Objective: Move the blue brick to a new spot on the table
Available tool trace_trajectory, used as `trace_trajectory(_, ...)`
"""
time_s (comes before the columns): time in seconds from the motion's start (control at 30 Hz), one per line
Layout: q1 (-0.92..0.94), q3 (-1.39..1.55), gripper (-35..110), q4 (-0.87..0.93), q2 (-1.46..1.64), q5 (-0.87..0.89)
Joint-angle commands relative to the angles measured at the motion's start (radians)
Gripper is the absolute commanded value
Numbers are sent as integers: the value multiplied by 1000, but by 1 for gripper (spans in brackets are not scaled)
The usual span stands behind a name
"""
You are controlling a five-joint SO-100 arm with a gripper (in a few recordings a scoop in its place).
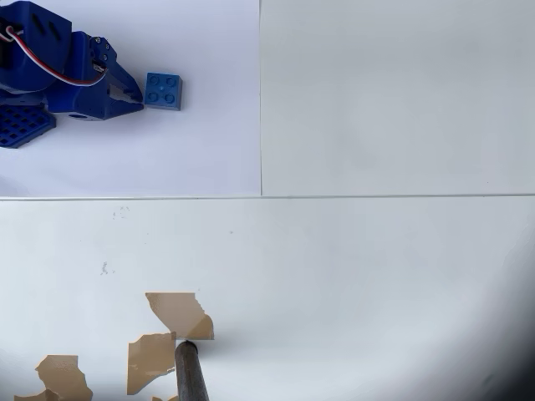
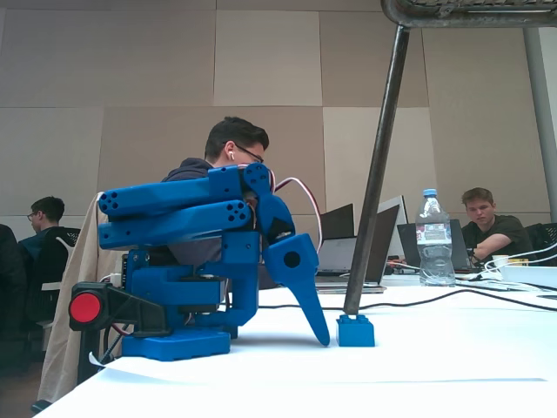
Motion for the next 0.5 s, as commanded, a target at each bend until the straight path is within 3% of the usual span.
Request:
trace_trajectory(0.0, -14, -199, 2, 80, -63, 9)
trace_trajectory(0.23, -121, -428, 19, 52, -324, 133)
trace_trajectory(0.47, -3, -463, 33, -126, -600, -61)
